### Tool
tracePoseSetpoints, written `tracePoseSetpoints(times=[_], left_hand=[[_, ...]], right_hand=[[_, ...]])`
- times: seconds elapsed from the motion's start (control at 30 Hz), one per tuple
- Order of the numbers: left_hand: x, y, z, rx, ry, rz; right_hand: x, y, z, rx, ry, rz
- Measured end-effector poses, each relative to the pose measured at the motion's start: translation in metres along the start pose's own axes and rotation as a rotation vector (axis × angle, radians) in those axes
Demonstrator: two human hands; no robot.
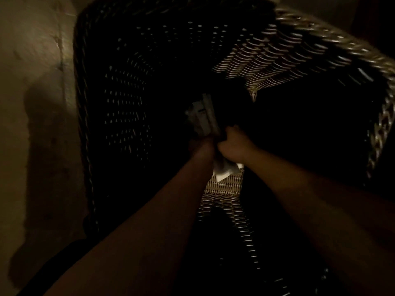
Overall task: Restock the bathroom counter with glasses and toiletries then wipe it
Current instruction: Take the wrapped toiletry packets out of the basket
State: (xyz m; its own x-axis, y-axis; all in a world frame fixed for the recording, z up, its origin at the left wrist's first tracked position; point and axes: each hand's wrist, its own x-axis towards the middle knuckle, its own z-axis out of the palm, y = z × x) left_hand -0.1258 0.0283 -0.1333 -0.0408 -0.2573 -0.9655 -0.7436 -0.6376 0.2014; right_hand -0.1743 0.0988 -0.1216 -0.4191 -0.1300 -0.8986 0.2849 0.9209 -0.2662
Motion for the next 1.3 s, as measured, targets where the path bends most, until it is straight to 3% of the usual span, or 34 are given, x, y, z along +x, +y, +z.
tracePoseSetpoints(times=[0.2,0.4,0.63,0.73,0.97,1.13,1.3], left_hand=[[-0.04,-0.003,-0.032,-0.016,-0.205,0.084],[-0.146,0.032,-0.083,0.101,-0.409,0.087],[-0.347,0.08,-0.153,0.45,-0.475,0.218],[-0.459,0.1,-0.18,0.599,-0.509,0.294],[-0.655,0.159,-0.198,0.597,-0.588,0.473],[-0.758,0.165,-0.205,0.576,-0.877,0.412],[-0.833,0.139,-0.204,0.78,-1.122,0.33]], right_hand=[[-0.054,0.0,-0.011,0.351,0.022,-0.005],[-0.173,-0.018,-0.036,0.867,-0.132,0.014],[-0.384,-0.075,-0.081,0.982,-0.212,-0.095],[-0.497,-0.104,-0.105,0.901,-0.11,-0.147],[-0.695,-0.131,-0.162,0.943,0.248,-0.159],[-0.812,-0.138,-0.152,1.265,0.484,-0.205],[-0.888,-0.167,-0.107,1.387,0.714,-0.244]])
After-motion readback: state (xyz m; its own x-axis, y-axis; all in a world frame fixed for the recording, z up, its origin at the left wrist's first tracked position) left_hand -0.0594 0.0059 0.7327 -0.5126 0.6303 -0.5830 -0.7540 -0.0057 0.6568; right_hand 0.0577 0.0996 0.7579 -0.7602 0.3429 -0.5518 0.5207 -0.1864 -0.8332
